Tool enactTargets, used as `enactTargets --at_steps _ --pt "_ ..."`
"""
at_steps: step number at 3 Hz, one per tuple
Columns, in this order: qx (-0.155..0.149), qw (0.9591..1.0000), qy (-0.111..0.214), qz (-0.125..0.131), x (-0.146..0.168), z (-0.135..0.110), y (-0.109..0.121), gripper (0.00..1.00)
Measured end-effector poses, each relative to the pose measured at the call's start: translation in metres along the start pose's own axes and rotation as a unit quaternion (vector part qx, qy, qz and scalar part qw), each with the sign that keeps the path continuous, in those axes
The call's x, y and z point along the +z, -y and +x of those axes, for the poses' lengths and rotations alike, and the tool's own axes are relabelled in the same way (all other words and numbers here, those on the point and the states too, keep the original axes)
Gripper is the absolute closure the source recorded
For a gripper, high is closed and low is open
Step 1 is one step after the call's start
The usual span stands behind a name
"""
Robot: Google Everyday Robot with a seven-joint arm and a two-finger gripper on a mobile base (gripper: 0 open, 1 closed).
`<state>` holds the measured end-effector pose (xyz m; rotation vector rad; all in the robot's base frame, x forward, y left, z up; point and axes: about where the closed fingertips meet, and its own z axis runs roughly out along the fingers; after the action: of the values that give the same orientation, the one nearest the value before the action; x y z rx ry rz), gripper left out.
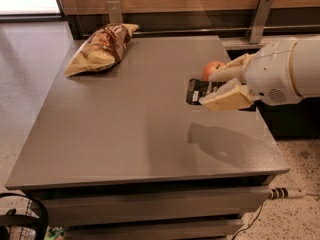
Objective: Move rxbar chocolate near brown chip bag
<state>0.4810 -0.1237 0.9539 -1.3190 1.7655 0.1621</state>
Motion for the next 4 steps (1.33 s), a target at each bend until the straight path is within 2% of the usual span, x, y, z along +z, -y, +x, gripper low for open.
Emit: enactTargets --at_steps 1,2,3,4 --pt "-0.026 0.9995 0.016 0.003 0.006 -0.024 0.029 1.00" --pt "-0.068 0.9948 0.075 0.000 0.034 -0.056 0.077 1.00" --pt "-0.092 0.9882 0.123 0.001 0.073 -0.075 0.124 1.00" --pt "-0.092 0.9882 0.122 0.001 0.074 -0.076 0.124 1.00"
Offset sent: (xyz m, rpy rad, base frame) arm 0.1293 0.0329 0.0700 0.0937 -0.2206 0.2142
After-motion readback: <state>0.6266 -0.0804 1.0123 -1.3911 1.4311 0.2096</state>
